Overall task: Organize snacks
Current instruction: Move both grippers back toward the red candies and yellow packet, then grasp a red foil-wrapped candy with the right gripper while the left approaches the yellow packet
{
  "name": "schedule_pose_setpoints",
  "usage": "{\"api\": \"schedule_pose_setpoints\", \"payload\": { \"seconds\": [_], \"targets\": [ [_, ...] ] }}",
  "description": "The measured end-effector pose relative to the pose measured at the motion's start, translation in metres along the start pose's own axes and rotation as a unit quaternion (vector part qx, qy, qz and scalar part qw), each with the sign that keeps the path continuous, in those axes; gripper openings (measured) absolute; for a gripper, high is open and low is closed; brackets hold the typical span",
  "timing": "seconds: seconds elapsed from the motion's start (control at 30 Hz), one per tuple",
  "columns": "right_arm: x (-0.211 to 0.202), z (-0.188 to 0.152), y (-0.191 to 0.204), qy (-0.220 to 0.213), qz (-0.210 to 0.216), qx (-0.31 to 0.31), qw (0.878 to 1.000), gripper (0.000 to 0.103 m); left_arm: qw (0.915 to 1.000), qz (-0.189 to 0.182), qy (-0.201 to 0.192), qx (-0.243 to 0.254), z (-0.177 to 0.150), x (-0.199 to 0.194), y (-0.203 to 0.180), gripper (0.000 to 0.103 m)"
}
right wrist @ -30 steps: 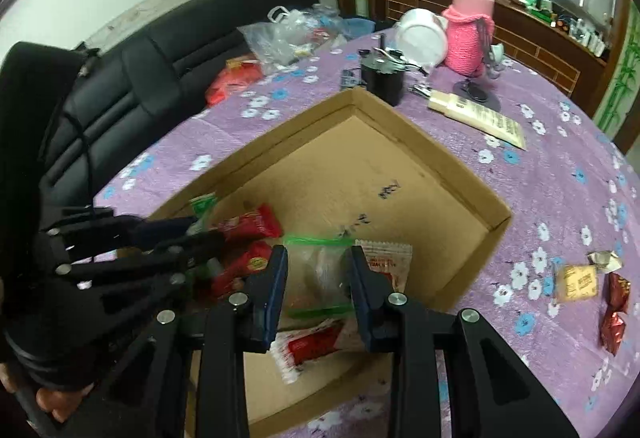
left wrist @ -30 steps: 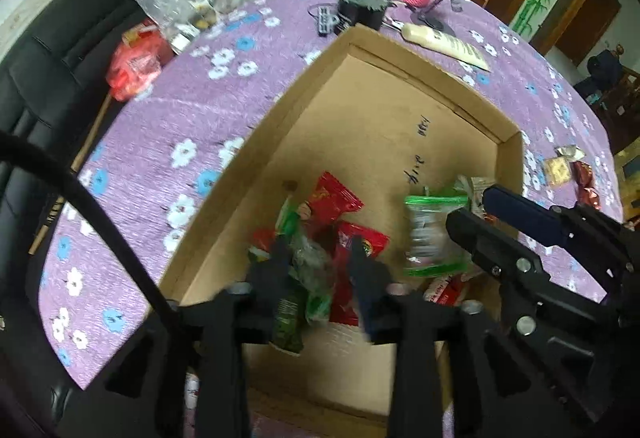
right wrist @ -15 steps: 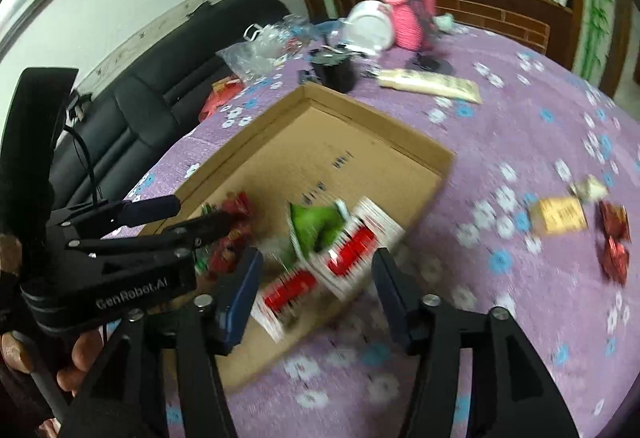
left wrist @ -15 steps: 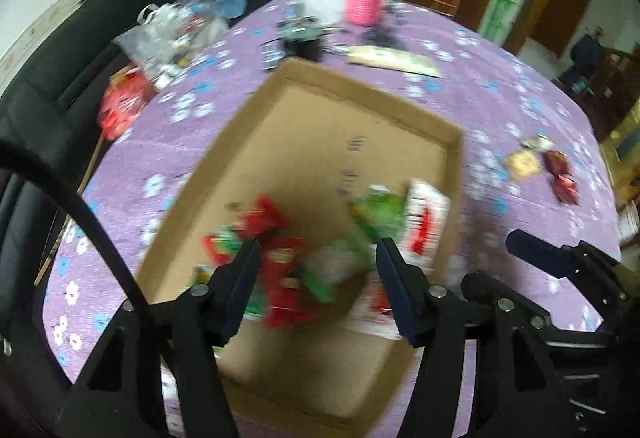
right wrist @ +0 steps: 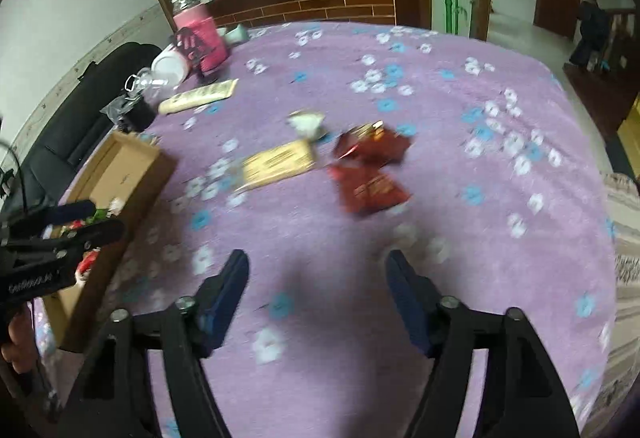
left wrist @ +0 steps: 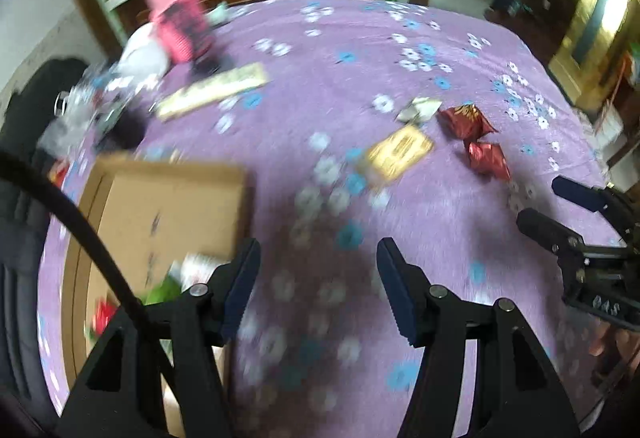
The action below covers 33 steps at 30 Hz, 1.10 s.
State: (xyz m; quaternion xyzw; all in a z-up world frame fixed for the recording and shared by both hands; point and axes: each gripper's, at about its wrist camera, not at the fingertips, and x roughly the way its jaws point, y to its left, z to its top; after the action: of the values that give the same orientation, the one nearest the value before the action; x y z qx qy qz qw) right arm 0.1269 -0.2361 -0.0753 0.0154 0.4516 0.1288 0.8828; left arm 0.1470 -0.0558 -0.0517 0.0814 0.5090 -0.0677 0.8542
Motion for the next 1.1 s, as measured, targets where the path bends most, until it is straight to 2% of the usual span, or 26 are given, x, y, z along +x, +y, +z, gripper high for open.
{"api": "schedule_pose_setpoints", "payload": {
  "seconds": [0.13,0.23,0.3,0.43,0.5,0.57,0.63,0.73,0.83,0.9,0.93,1.03,1.1],
  "targets": [
    [0.014,0.012,-0.016,-0.012,0.008,-0.011,1.0,0.076,0.9996,0.007,0.004,0.029,0.028,0.026,-0.016,0.062],
    [0.033,0.02,-0.018,-0.005,0.014,-0.028,1.0,0.076,0.9986,0.005,0.005,0.053,0.046,0.039,-0.023,0.062],
    [0.041,0.022,-0.019,0.0,0.019,-0.04,0.999,0.076,0.9976,-0.001,0.02,0.066,0.056,0.051,-0.024,0.062],
    [0.057,0.025,-0.023,0.007,0.031,-0.042,0.999,0.076,0.9938,0.01,0.04,0.104,0.068,0.072,-0.032,0.062],
    [0.062,0.027,-0.025,0.007,0.037,-0.041,0.998,0.076,0.991,0.024,0.038,0.126,0.071,0.082,-0.04,0.062],
    [0.066,0.027,-0.025,0.006,0.036,-0.047,0.998,0.076,0.9894,0.013,0.045,0.137,0.075,0.088,-0.044,0.062],
    [0.07,0.026,-0.022,0.009,0.032,-0.062,0.998,0.066,0.9874,0.017,0.048,0.15,0.08,0.094,-0.049,0.064],
    [0.073,0.024,-0.02,0.011,0.031,-0.077,0.997,0.058,0.985,0.027,0.055,0.161,0.091,0.098,-0.053,0.066],
    [0.072,0.025,-0.025,0.014,0.046,-0.065,0.997,0.056,0.9828,0.045,0.035,0.176,0.098,0.086,-0.05,0.066],
    [0.072,0.025,-0.027,0.015,0.049,-0.064,0.997,0.056,0.9787,0.059,0.028,0.195,0.103,0.083,-0.049,0.07],
    [0.071,0.024,-0.027,0.015,0.05,-0.066,0.996,0.056,0.976,0.057,0.038,0.207,0.103,0.086,-0.049,0.074],
    [0.072,0.025,-0.029,0.014,0.056,-0.058,0.997,0.056,0.9637,0.077,0.062,0.248,0.098,0.101,-0.054,0.074],
    [0.073,0.027,-0.029,0.015,0.058,-0.057,0.997,0.056,0.9571,0.095,0.053,0.268,0.093,0.105,-0.057,0.078]
  ]
}}
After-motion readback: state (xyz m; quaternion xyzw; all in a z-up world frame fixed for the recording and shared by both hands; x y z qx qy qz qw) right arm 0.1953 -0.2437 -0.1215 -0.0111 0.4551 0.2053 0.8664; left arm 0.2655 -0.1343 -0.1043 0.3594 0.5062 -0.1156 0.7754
